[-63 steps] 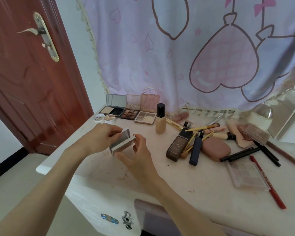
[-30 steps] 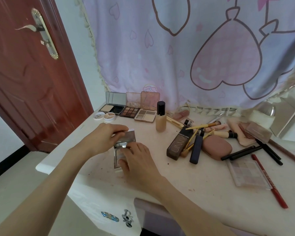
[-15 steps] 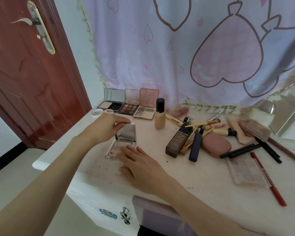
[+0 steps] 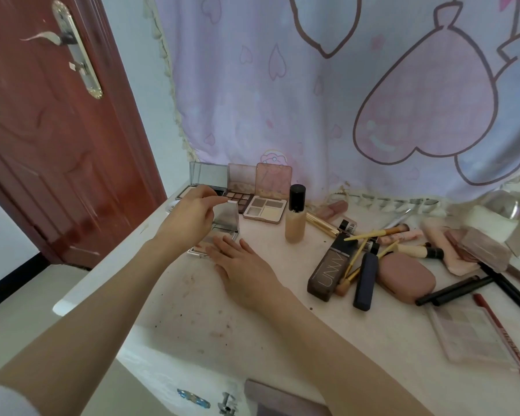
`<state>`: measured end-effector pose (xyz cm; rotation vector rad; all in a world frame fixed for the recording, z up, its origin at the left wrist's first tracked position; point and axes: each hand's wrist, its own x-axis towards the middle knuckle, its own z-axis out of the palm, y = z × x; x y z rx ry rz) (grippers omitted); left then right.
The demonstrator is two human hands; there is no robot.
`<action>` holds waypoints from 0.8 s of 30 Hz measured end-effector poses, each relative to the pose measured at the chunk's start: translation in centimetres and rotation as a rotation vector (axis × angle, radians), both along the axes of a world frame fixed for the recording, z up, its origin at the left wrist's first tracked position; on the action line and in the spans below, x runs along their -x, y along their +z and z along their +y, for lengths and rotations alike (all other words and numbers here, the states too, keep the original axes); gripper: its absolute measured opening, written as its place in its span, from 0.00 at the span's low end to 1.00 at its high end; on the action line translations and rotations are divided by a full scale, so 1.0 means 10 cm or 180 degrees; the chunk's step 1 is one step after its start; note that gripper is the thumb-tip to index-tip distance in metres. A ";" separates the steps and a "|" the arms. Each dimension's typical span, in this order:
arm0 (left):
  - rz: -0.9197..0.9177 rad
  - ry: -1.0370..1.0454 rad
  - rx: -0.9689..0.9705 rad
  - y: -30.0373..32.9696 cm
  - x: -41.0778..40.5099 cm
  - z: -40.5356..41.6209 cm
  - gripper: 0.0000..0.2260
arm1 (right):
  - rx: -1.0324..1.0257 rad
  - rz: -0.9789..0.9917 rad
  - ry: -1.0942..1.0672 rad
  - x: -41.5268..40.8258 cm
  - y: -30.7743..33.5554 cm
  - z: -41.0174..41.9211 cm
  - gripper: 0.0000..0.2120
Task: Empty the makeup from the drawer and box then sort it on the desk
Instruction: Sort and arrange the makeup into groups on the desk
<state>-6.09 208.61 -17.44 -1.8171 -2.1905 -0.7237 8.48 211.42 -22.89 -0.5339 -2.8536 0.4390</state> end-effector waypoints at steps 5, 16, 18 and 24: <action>-0.0050 -0.0059 0.0142 0.00 0.12 0.11 0.20 | 0.0017 0.0109 -0.0029 0.14 0.03 0.16 0.24; 0.0026 -0.0123 0.0420 -0.04 0.21 0.22 0.21 | -0.0113 -0.0155 -0.0162 0.28 -0.03 0.29 0.25; 0.0025 -0.0132 0.0464 -0.06 0.21 0.22 0.20 | -0.0136 -0.0231 -0.0174 0.28 -0.02 0.28 0.25; -0.0230 -0.0076 0.0552 -0.06 0.20 0.07 0.20 | -0.0089 -0.0254 -0.0286 0.23 -0.01 0.24 0.27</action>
